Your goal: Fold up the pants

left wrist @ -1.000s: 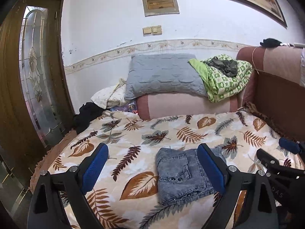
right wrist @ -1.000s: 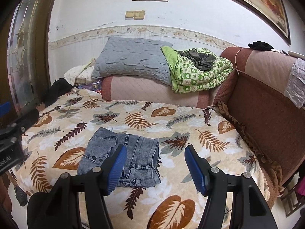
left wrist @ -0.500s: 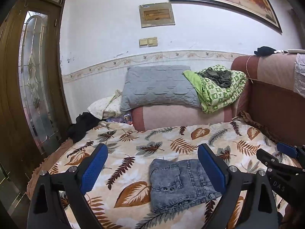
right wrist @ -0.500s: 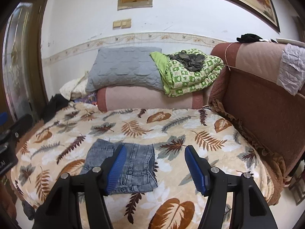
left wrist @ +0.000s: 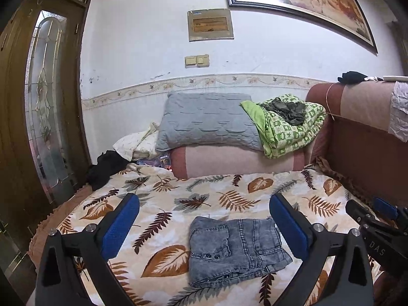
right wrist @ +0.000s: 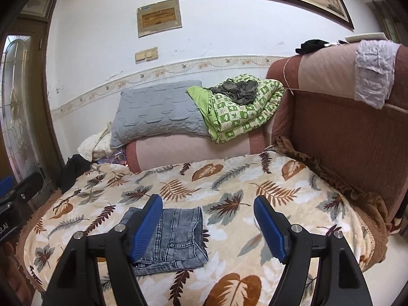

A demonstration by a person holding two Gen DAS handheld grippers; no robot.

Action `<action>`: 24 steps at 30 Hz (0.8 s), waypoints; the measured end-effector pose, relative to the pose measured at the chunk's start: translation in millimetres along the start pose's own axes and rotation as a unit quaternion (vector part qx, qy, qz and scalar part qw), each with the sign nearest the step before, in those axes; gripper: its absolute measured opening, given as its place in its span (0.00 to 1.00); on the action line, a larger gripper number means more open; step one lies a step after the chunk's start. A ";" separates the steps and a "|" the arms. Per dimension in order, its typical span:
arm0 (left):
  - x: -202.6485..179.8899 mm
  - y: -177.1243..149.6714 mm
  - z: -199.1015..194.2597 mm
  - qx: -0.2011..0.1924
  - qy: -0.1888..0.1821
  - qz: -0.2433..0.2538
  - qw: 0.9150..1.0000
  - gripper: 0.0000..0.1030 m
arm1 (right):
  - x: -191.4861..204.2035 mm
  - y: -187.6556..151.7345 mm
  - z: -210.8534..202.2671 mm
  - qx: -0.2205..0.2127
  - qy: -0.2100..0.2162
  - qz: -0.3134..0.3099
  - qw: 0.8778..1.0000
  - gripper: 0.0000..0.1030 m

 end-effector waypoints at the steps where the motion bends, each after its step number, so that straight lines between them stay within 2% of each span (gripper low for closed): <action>1: -1.0 -0.3 0.5 0.001 0.000 0.002 1.000 0.99 | -0.7 0.8 -0.9 -0.003 0.001 0.001 1.000 0.75; 7: -2.8 -2.1 2.9 0.006 -0.008 -0.005 1.000 0.99 | -1.3 -0.3 0.4 -0.004 0.002 -0.001 1.000 0.75; 12: 1.0 -2.8 5.8 0.007 0.002 -0.005 1.000 0.99 | -0.9 -2.5 4.8 0.001 0.005 -0.002 1.000 0.75; 19: 1.5 -0.5 3.1 -0.007 0.011 0.004 1.000 0.99 | 1.1 -5.4 9.8 0.006 0.006 -0.004 1.000 0.75; 24: -0.7 1.1 1.6 -0.008 0.003 0.008 1.000 0.99 | 1.9 -6.7 11.5 0.009 0.008 -0.004 1.000 0.75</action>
Point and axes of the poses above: each gripper's, at about its wrist camera, not at the fingertips, and z roughly the way its jaws point, x to its left, y to its top, the point moved 9 cm from there along z, roughly the way its jaws point, and after that the axes turned 4 degrees about x, right-handed, at the moved point
